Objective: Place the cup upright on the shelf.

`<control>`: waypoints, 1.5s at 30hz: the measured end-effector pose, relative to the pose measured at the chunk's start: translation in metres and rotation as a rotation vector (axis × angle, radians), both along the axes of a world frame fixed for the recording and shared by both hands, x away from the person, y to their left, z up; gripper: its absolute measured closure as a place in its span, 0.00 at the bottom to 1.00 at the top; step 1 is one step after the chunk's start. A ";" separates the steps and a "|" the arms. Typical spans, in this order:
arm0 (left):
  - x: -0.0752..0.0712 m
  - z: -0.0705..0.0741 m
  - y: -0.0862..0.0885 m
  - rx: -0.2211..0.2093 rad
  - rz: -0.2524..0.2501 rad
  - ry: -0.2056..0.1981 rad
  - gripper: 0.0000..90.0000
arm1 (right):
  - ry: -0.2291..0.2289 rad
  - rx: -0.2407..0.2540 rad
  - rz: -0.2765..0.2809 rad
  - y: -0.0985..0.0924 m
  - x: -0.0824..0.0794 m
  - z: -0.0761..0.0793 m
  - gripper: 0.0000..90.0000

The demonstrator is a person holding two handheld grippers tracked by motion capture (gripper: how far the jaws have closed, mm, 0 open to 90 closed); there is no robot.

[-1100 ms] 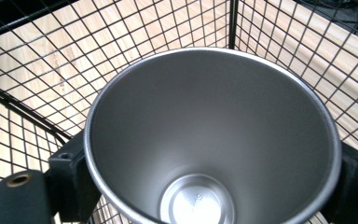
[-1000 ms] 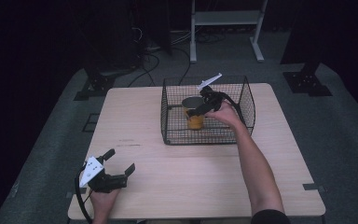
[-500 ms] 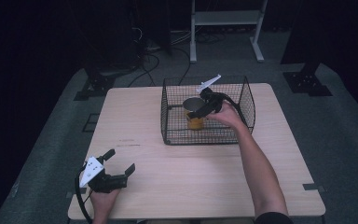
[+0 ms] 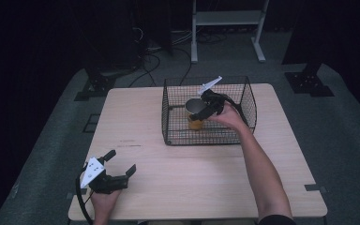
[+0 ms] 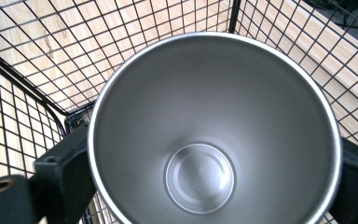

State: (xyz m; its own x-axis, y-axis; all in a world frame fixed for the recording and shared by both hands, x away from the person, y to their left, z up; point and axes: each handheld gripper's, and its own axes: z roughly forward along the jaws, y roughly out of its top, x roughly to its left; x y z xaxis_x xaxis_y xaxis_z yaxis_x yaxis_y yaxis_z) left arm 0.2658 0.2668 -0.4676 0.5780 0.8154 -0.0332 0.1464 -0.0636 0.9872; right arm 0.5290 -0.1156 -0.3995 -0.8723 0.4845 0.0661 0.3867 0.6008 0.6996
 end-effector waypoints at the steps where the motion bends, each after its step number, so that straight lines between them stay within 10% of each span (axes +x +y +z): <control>1: 0.000 0.000 0.000 0.000 0.000 0.000 0.01 | -0.004 0.008 -0.002 0.000 0.000 0.001 0.05; 30: 0.002 0.000 0.001 -0.002 0.005 0.002 0.01 | -0.071 0.189 -0.030 -0.018 -0.008 0.039 0.02; 45: 0.001 0.000 0.000 0.003 -0.006 0.003 0.01 | -0.054 0.268 0.011 -0.050 -0.047 0.057 0.07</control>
